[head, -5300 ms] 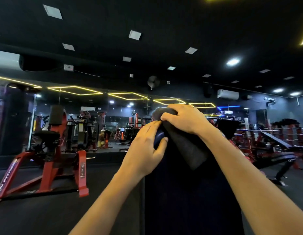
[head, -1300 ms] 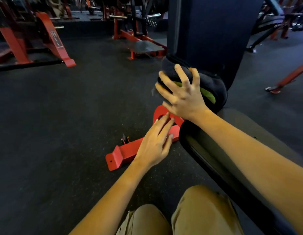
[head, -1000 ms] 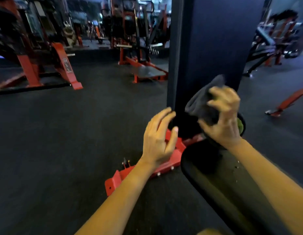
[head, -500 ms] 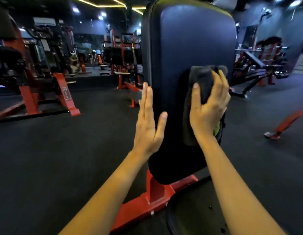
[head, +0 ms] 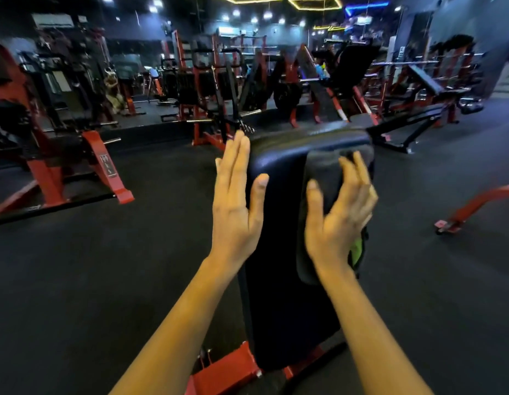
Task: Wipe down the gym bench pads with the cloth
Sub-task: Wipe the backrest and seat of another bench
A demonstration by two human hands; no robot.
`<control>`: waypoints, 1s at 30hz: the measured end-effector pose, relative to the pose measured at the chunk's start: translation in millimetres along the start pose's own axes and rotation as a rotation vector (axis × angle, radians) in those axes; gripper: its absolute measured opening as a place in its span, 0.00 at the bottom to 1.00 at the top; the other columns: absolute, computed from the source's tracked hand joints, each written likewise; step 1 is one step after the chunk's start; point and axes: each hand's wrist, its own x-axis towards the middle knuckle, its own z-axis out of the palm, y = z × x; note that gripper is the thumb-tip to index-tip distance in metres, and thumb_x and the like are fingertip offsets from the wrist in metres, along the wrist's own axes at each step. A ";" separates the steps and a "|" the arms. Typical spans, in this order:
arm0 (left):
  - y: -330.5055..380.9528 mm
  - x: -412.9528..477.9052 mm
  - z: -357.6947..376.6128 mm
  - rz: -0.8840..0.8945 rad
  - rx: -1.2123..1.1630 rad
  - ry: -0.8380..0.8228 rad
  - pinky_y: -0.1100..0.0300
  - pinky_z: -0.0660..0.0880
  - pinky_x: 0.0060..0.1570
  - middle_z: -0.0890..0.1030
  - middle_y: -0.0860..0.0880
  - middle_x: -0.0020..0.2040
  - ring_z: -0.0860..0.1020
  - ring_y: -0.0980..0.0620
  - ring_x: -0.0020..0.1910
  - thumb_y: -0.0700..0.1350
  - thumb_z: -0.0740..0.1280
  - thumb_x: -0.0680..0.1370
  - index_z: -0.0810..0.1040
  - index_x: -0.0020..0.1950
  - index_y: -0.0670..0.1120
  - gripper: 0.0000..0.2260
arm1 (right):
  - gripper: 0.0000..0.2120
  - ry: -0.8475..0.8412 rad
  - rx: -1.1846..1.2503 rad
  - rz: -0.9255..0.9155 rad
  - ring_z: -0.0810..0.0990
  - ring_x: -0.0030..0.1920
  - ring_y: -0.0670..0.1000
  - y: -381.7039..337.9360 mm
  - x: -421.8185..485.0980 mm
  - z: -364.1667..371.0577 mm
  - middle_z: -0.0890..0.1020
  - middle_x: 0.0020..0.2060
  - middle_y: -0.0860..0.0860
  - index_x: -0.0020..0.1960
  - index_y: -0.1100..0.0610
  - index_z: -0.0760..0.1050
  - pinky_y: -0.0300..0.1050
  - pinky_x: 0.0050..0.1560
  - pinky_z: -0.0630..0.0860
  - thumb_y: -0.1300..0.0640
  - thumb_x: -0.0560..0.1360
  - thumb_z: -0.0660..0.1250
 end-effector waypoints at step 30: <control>50.7 103.0 -19.9 -0.352 0.282 -0.890 0.59 0.42 0.71 0.62 0.46 0.75 0.56 0.49 0.75 0.51 0.56 0.81 0.59 0.76 0.43 0.25 | 0.22 -0.643 -0.372 0.079 0.70 0.64 0.59 -45.7 122.5 5.1 0.79 0.61 0.48 0.58 0.50 0.79 0.61 0.60 0.62 0.40 0.72 0.59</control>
